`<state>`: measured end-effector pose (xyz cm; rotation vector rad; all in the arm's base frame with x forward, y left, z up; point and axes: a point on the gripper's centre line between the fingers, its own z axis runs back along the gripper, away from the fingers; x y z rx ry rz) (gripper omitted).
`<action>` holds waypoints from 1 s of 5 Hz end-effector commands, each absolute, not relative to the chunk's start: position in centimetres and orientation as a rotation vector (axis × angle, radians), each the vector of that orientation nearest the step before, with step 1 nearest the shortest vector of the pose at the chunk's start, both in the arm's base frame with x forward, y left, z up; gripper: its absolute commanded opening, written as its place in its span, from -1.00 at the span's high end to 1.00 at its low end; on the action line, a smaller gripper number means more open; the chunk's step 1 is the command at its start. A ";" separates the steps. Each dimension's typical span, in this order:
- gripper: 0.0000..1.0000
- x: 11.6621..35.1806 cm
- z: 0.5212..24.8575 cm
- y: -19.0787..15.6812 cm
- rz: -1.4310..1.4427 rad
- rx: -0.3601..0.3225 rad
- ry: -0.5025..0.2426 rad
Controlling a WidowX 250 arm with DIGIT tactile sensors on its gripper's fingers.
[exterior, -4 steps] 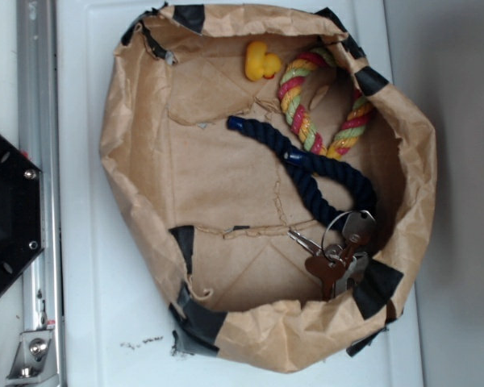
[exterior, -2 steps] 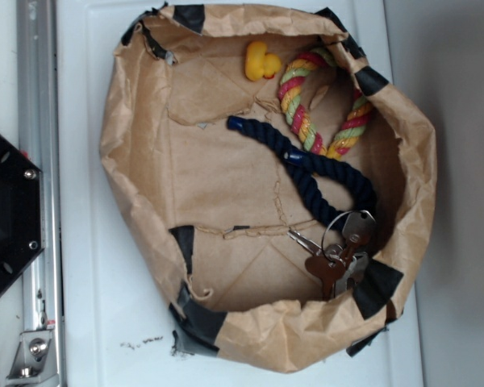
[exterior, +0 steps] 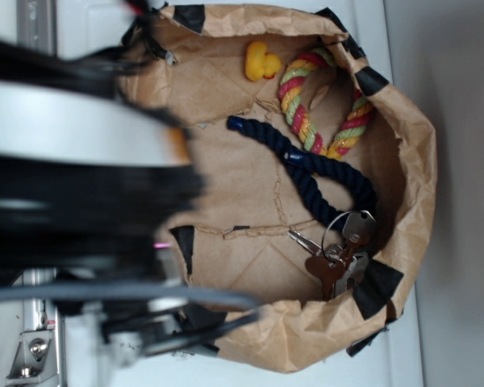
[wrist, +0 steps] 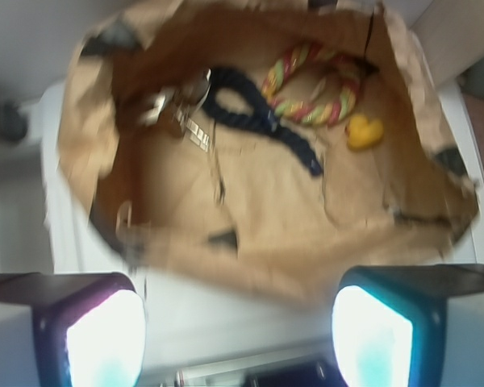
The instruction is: Grab the silver keys.
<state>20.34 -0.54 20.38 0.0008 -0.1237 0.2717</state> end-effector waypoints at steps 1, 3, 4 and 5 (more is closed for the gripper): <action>-1.00 23.4 19.7 2.4 0.487 -0.177 -0.236; -1.00 24.7 16.0 3.1 0.600 -0.243 -0.273; -1.00 24.7 16.0 3.1 0.600 -0.243 -0.273; -1.00 24.7 16.0 3.1 0.600 -0.243 -0.273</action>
